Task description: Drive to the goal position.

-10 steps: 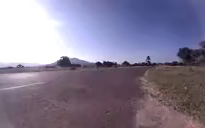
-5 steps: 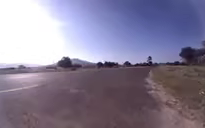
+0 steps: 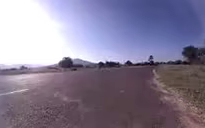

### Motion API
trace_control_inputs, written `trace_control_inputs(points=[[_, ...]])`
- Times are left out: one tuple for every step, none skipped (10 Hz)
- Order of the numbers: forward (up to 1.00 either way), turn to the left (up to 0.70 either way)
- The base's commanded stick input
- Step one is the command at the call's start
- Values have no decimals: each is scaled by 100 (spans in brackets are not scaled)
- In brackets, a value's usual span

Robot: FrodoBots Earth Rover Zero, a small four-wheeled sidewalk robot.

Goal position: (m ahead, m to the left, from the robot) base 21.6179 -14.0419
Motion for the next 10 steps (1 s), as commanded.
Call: trace_control_inputs(points=[[100, 0], [100, 0], [100, 0], [100, 0], [100, 0], [100, 0], [100, -13], [100, -30], [100, -35], [100, -40]])
